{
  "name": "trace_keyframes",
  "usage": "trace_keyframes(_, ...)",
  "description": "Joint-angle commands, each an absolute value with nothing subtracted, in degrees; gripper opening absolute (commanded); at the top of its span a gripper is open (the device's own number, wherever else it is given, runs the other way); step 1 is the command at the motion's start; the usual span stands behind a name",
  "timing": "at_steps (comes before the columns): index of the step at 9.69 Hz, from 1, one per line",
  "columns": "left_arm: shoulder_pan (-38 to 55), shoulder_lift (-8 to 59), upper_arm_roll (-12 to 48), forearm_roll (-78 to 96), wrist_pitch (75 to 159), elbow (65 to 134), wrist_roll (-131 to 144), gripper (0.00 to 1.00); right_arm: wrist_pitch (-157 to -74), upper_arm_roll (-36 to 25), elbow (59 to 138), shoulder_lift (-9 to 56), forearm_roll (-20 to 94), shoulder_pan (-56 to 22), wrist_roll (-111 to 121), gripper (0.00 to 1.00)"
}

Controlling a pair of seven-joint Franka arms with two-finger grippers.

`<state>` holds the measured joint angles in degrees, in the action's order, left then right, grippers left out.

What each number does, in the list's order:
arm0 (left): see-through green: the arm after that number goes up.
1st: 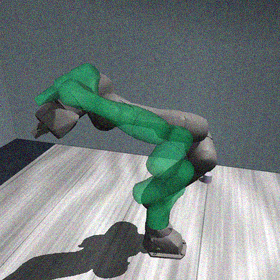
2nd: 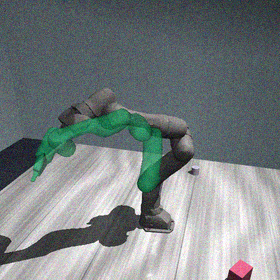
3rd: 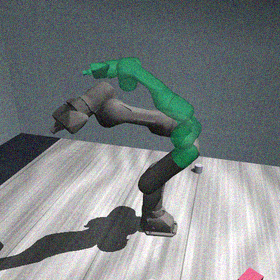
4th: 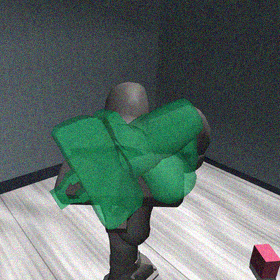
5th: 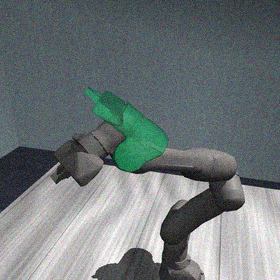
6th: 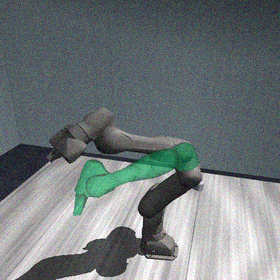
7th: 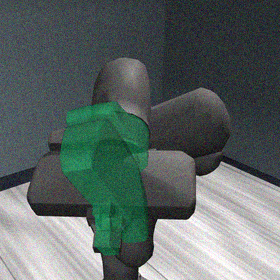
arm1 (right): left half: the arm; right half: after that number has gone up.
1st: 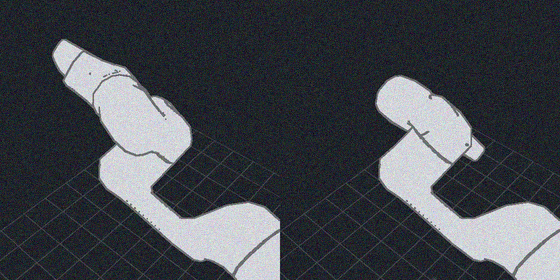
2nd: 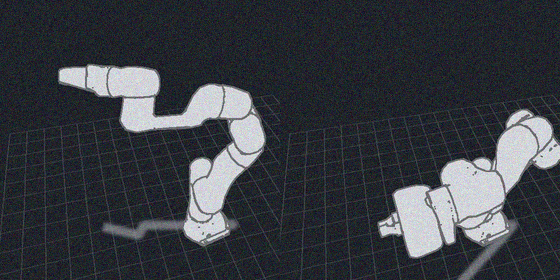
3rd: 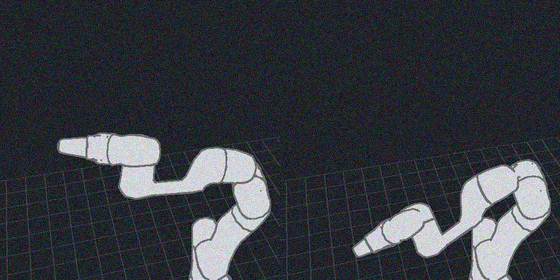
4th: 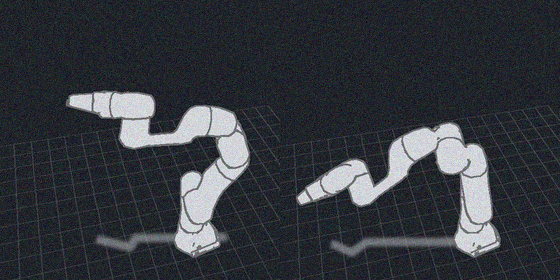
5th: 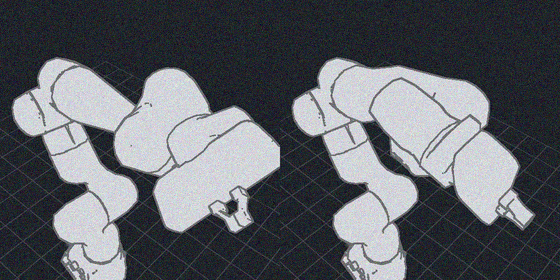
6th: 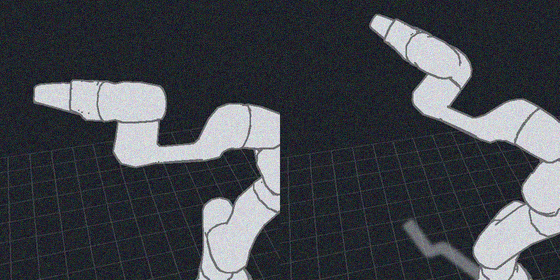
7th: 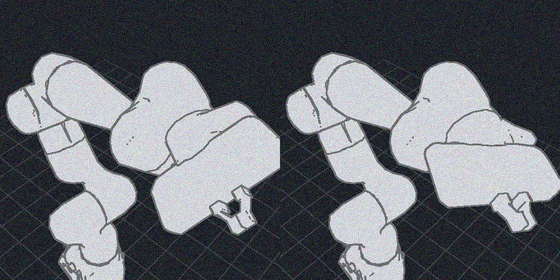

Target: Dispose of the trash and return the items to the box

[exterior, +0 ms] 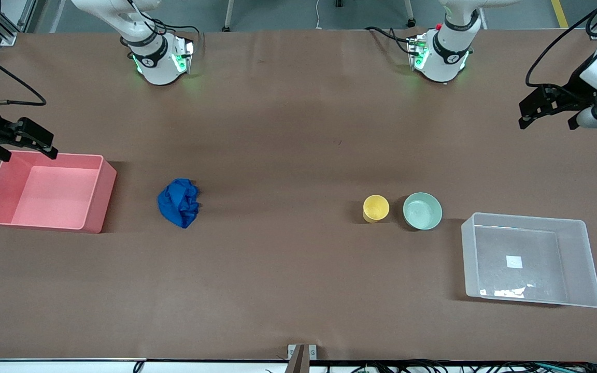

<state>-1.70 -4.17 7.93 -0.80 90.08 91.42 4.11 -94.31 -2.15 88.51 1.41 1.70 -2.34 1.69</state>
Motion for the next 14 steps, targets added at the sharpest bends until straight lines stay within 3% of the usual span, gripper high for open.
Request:
trace_keyframes(1, -1.85, -1.5, 8.09, -1.76, 89.74, 91.66, 4.21, 1.0, -93.87, -1.67, 87.89, 1.58, 1.58, -1.67, 1.14, 1.0)
trace_keyframes(4, -1.58, 0.26, 8.35, -1.85, 94.72, 96.04, 5.01, 1.0, -93.78, -1.67, 87.89, 1.58, 1.58, -1.67, 1.14, 1.0)
trace_keyframes(9, -1.14, 0.53, 9.84, -1.85, 113.78, 112.21, 13.51, 1.0, -95.71, -1.58, 87.89, 2.72, 1.76, -2.02, 1.85, 1.0)
trace_keyframes(12, -1.23, 2.89, 11.07, -1.85, 122.22, 118.28, 16.87, 1.0, -97.73, -1.58, 87.98, 4.04, 1.76, -2.2, 1.67, 1.0)
trace_keyframes(14, -1.23, 5.61, 11.07, -1.85, 133.71, 124.34, 18.01, 1.0, -98.0, -1.58, 88.5, 4.22, 1.76, -2.29, 1.23, 1.0)
